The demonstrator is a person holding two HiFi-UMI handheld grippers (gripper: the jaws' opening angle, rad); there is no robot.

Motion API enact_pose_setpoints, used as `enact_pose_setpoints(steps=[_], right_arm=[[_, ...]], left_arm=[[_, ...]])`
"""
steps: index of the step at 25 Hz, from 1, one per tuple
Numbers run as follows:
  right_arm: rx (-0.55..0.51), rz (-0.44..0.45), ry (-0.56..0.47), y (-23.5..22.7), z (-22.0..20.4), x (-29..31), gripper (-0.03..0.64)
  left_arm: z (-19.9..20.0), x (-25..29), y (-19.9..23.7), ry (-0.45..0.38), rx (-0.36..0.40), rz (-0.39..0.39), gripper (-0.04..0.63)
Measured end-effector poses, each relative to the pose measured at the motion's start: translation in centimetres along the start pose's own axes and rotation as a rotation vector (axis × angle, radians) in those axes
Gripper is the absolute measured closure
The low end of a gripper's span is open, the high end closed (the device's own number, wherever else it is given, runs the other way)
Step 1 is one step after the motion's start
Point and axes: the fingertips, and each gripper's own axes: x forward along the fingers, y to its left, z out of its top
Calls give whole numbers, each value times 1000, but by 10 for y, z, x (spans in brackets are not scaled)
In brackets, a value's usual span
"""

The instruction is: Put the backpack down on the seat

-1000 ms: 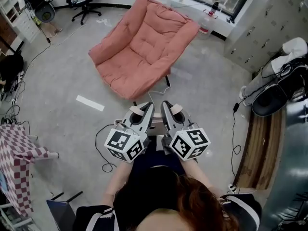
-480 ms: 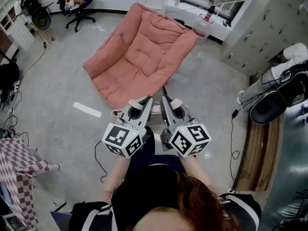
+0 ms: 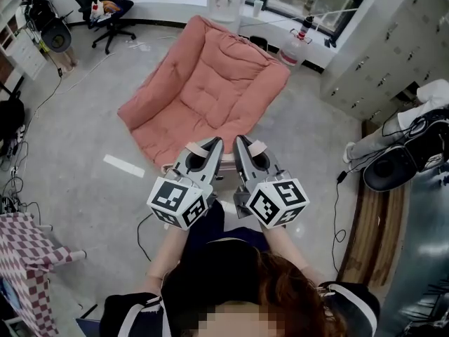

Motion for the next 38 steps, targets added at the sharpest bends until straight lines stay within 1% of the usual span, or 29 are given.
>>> enact_pose_setpoints(steps=[5, 11, 19, 26, 33, 38], right_arm=[[3, 16, 11, -8, 10, 34, 584], [-2, 50, 20, -20, 23, 72, 586], [-7, 113, 46, -33, 28, 129, 584], [-14, 177, 88, -24, 17, 179, 584], [7, 224, 141, -17, 0, 224, 584], [-10, 285, 184, -9, -11, 244, 584]], left_arm=[[13, 20, 27, -7, -13, 17, 575], [28, 45, 57, -22, -3, 45, 575], [35, 71, 104, -25, -18, 111, 575], [40, 70, 152, -38, -32, 183, 575], [40, 68, 197, -41, -44, 254, 575], [39, 62, 220, -58, -81, 315, 575]])
